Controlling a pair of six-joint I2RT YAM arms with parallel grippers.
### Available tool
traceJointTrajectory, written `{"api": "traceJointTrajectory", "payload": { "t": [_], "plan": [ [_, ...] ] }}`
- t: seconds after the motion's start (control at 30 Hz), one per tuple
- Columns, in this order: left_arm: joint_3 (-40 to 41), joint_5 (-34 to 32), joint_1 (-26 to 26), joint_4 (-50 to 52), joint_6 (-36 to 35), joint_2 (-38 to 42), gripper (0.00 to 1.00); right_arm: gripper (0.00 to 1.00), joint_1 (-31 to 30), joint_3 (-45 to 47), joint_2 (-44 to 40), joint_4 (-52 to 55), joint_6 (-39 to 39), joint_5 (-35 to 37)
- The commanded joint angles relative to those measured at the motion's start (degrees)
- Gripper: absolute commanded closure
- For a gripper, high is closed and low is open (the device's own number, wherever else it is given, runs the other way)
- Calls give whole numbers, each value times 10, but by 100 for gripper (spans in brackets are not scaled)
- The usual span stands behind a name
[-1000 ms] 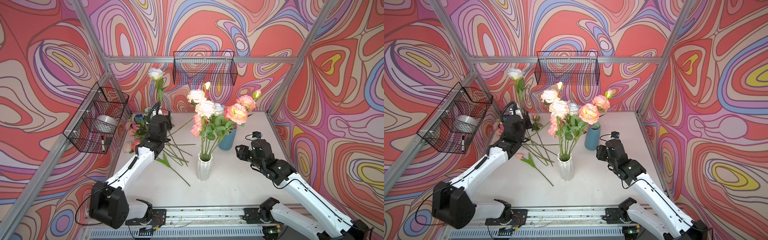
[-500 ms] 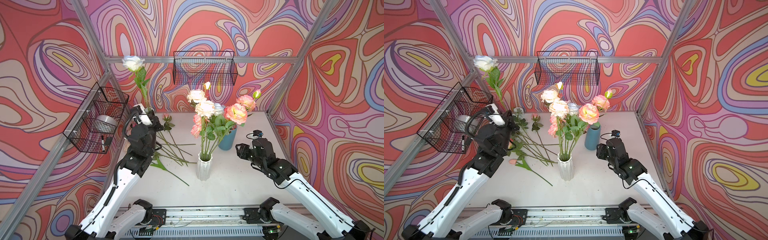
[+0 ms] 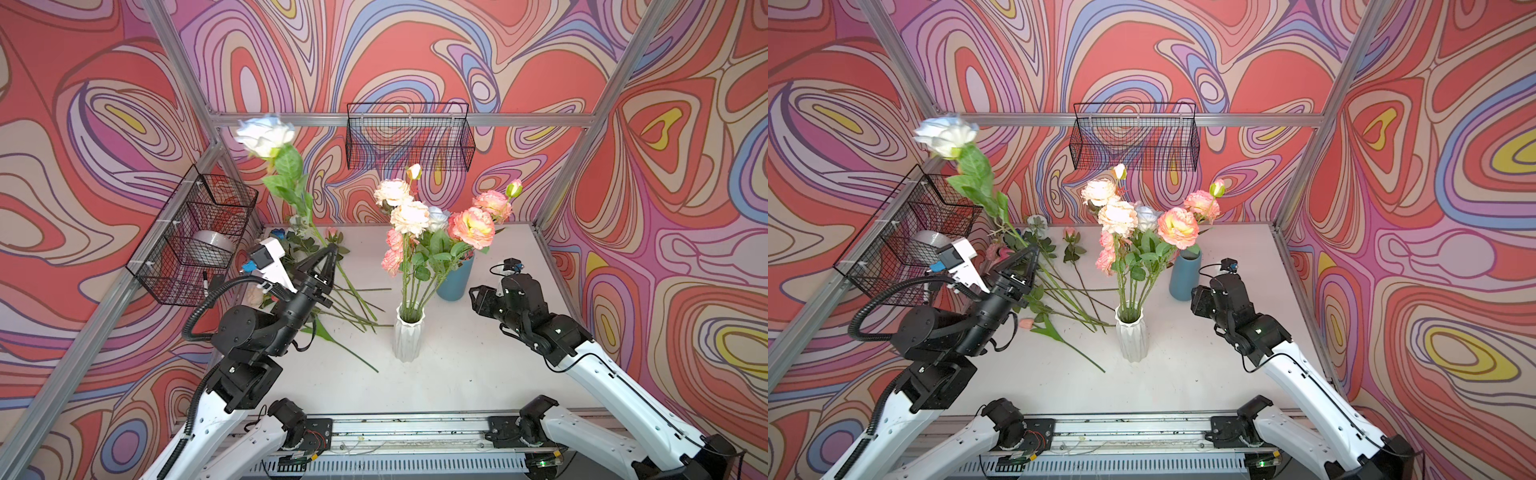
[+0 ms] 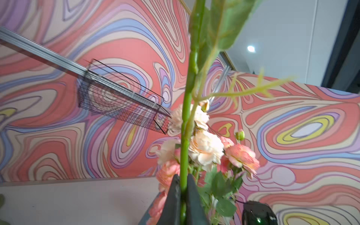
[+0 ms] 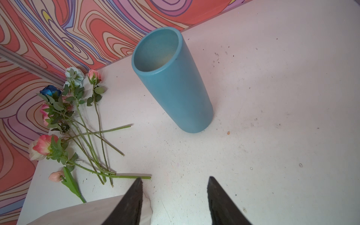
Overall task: Arrange flowers in a vase
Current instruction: Place the flower in the vase.
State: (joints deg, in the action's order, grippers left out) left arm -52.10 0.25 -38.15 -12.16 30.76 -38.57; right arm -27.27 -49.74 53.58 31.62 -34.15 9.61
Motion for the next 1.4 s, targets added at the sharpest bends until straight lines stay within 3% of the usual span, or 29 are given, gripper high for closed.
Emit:
{"api": "traceJointTrajectory", "payload": {
  "t": [0.0, 0.1, 0.27, 0.53, 0.83, 1.13, 1.27, 1.33, 1.37],
  "plan": [
    [8, -19, -81, -69, -84, -13, 100, 45, 3, -16, 1, -4, -6, 1],
    [3, -9, -118, -102, -119, -41, 100, 45, 3, -17, -3, 2, -5, 2],
    [28, -11, -129, -186, -117, -89, 100, 46, 4, -17, -11, 7, -4, 8],
    [-3, -57, -193, -288, -235, -189, 100, 46, 4, -16, -16, 13, 5, 14],
    [-4, -113, -214, -291, -304, -226, 100, 46, 4, -5, -40, 20, 9, 20],
    [21, -159, -235, -244, -324, -213, 100, 45, 4, 1, -44, 17, 6, 14],
    [48, -185, -240, -188, -295, -198, 100, 46, 4, 7, -51, 20, 5, 15],
    [71, -205, -246, -166, -273, -185, 80, 45, 3, 8, -54, 21, 3, 13],
    [85, -218, -249, -155, -260, -173, 65, 45, 3, 8, -55, 21, 3, 12]
  ]
}}
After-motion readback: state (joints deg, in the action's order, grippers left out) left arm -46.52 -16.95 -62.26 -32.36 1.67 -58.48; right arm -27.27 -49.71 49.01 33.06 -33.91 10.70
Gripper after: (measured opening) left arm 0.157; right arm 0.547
